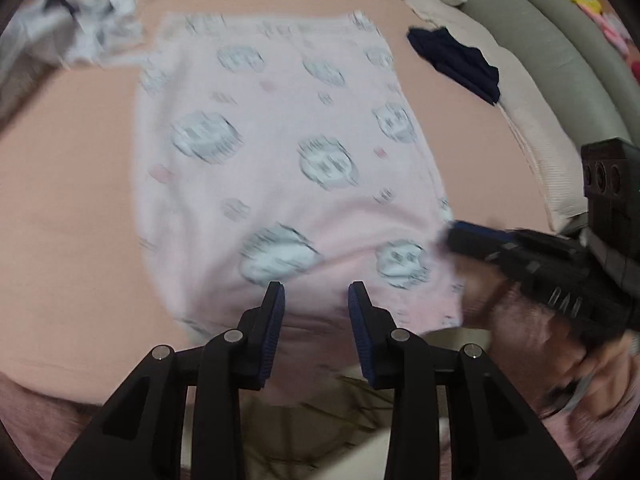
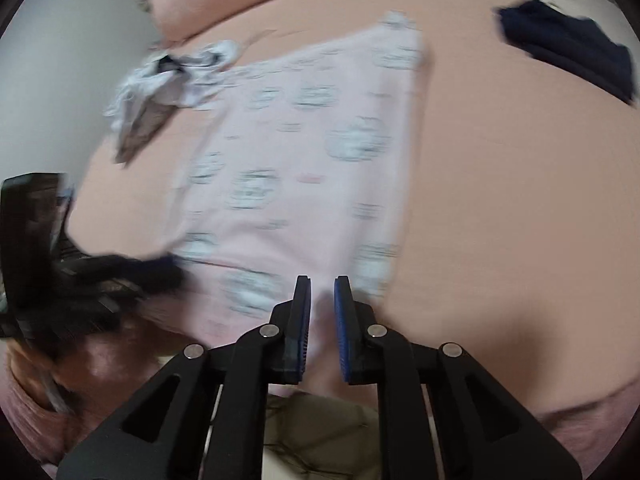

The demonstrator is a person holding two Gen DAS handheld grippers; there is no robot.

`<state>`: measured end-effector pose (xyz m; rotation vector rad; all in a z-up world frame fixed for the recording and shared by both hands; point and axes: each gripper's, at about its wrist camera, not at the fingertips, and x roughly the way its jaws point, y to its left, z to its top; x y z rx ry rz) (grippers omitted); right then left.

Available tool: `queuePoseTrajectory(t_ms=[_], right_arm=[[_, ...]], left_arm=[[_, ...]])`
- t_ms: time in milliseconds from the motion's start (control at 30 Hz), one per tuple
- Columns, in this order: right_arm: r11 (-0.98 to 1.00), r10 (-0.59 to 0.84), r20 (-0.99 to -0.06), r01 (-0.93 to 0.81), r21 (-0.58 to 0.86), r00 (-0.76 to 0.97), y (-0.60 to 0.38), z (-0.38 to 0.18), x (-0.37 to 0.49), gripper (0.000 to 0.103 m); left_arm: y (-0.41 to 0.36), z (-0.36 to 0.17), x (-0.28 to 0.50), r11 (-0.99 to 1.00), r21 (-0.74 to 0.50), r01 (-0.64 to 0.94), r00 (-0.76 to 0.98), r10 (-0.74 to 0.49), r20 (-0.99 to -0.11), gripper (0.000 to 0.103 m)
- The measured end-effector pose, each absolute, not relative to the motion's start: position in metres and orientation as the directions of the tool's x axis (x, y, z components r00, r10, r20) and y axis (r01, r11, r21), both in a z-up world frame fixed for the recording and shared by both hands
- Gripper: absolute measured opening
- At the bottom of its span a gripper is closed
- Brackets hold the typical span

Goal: Fold clothes

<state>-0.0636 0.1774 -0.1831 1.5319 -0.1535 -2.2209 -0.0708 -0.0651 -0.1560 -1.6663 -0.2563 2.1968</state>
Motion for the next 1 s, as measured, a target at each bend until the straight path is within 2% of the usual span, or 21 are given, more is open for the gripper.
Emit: queuePoseTrajectory(t_ms=[167,200,233,367,433,500,533,700,833,933,1000], right_arm=[[-0.902,-0.374,-0.898,0.317,0.293,-0.231,0.172,-0.201,-0.056,0.007],[-0.900,-0.379,-0.899,0.313,0.303,-0.218,0.180,-0.197,-0.056,0.007],[-0.898,-0.382,-0.897,0.317,0.304,-0.222,0.185,-0.190,-0.058,0.014],[-0.878,-0.425,-0.848,0.370,0.303,-0.315,0.187,-0.158,-0.084,0.014],[-0.886,-0.411,-0.851,0.362,0.289,-0.326,0.171,-0.165,-0.105,0.014],[-0.911,-0.324,-0.895,0.356,0.207,-0.307,0.157,-0.184,-0.121,0.014],[-0.917,-0.291,-0.912,0.357,0.180,-0.289,0.154,-0.194,-0.126,0.010],[-0.881,-0.404,-0.872,0.376,0.289,-0.276,0.185,-0.171,-0.152,0.015],[-0.908,-0.344,-0.871,0.359,0.215,-0.351,0.170,-0.163,-0.199,0.017],[-0.935,-0.253,-0.903,0.329,0.135,-0.347,0.165,-0.186,-0.226,0.017],[-0.937,-0.244,-0.912,0.323,0.134,-0.330,0.177,-0.196,-0.235,0.017]], left_arm=[[-0.086,-0.154,-0.089,-0.898,-0.414,-0.150,-0.290,0.440,-0.850,0.034],[-0.090,-0.154,-0.093,-0.894,-0.425,-0.144,-0.302,0.449,-0.841,0.034],[-0.095,-0.154,-0.096,-0.889,-0.436,-0.139,-0.313,0.457,-0.833,0.035],[-0.112,-0.153,-0.111,-0.870,-0.478,-0.117,-0.360,0.486,-0.796,0.035],[-0.119,-0.153,-0.120,-0.868,-0.485,-0.110,-0.383,0.487,-0.785,0.035],[-0.123,-0.154,-0.133,-0.883,-0.458,-0.108,-0.403,0.460,-0.791,0.035],[-0.125,-0.155,-0.140,-0.890,-0.444,-0.107,-0.414,0.446,-0.794,0.035],[-0.136,-0.159,-0.172,-0.922,-0.375,-0.098,-0.465,0.375,-0.802,0.035],[-0.138,-0.167,-0.202,-0.945,-0.313,-0.092,-0.486,0.317,-0.815,0.035],[-0.127,-0.195,-0.237,-0.977,-0.199,-0.071,-0.403,0.211,-0.890,0.035],[-0.141,-0.197,-0.238,-0.976,-0.207,-0.068,-0.410,0.216,-0.886,0.036]])
